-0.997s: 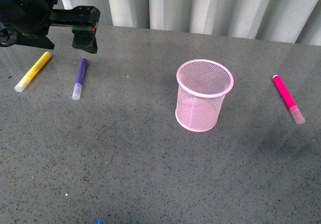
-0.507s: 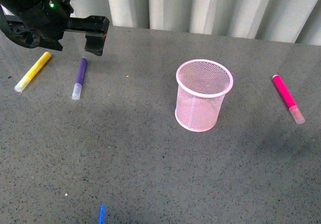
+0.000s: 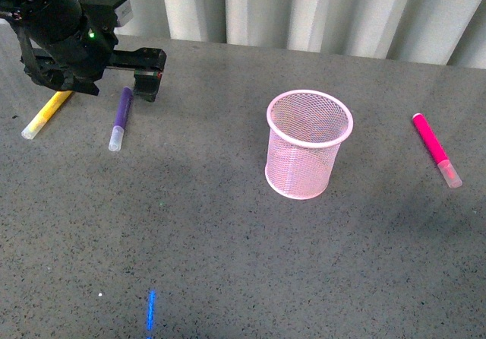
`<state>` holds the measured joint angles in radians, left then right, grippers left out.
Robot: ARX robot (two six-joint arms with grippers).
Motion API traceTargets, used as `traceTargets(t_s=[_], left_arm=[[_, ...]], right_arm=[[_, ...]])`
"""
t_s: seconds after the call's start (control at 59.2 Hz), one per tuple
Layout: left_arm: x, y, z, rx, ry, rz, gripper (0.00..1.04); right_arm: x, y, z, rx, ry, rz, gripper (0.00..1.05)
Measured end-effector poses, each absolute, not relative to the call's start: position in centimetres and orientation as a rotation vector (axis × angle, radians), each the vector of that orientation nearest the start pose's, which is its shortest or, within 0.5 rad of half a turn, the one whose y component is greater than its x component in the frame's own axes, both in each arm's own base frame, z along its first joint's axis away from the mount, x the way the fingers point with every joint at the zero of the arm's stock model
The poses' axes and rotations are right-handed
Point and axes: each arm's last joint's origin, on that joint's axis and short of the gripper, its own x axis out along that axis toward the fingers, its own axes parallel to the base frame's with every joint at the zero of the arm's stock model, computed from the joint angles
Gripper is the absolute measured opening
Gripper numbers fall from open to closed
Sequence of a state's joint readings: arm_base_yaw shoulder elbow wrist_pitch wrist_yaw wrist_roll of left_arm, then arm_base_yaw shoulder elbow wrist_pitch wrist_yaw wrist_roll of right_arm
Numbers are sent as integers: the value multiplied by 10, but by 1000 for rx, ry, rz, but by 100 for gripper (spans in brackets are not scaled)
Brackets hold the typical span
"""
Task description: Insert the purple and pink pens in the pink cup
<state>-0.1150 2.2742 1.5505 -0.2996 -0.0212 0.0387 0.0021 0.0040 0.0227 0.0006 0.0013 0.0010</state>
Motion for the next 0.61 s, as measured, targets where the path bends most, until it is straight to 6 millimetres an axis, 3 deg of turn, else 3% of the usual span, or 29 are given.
traceTargets(t_s=[0.253, 0.574, 0.608], left_arm=[[476, -53, 94, 108, 1028, -77, 98], [480, -55, 81, 114, 1071, -71, 98], [480, -56, 81, 116, 1074, -72, 94]], right_arm=[[97, 0, 171, 1, -19, 1, 98], [97, 0, 171, 1, -19, 1, 98], [97, 0, 171, 1, -19, 1, 98]])
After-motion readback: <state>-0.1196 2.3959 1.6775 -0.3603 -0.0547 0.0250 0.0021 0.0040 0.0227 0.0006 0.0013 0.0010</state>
